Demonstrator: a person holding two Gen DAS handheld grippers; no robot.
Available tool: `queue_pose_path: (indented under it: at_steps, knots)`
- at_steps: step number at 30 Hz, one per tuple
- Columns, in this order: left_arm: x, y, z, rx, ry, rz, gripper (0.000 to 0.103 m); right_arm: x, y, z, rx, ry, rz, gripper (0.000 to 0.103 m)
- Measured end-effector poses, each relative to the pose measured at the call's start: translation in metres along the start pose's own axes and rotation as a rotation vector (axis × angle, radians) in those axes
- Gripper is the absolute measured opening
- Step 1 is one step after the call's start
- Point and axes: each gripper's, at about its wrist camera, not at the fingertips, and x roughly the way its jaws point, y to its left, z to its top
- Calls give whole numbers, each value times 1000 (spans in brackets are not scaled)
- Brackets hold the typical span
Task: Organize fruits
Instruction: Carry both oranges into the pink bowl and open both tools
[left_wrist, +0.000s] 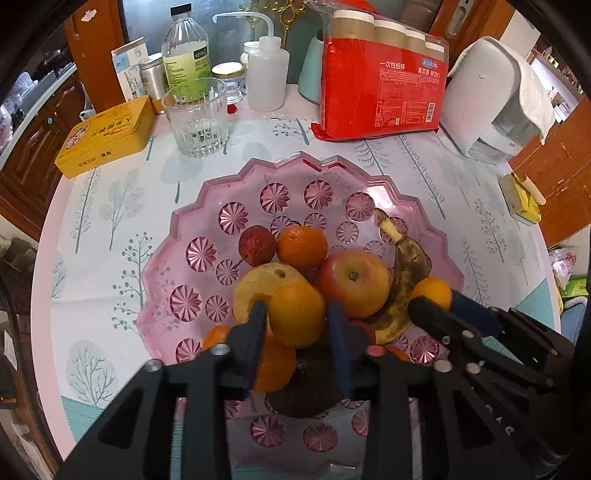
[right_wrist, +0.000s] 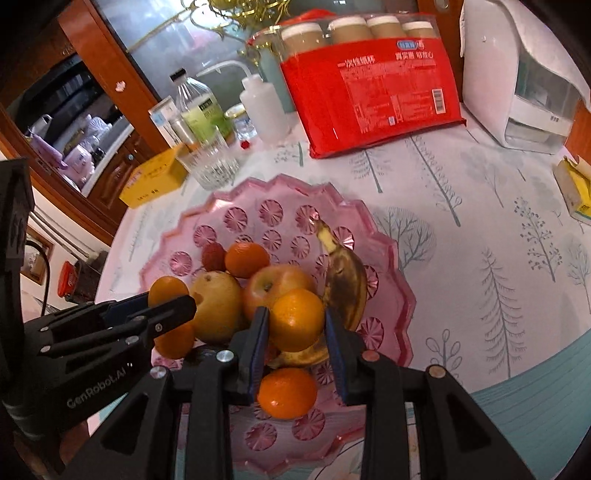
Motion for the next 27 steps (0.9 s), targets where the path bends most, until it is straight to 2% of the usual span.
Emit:
queue_pose_path:
  at_steps: [2,5,10,27]
  knots:
    - [0,0,0,0,-15,19,59,3,0,0,-5,4,-8,31]
    - [-3,4,1,-16,-30,41,76,2,-3,1,0,-9,-23,32]
    - [-9,7,-2,-33,-37,28,78,-2,-8,1,23,-22,-11,40]
    - [-50,-3,-22,-23,-87,36,81,-35,-3,-15,37,-52,-7,40]
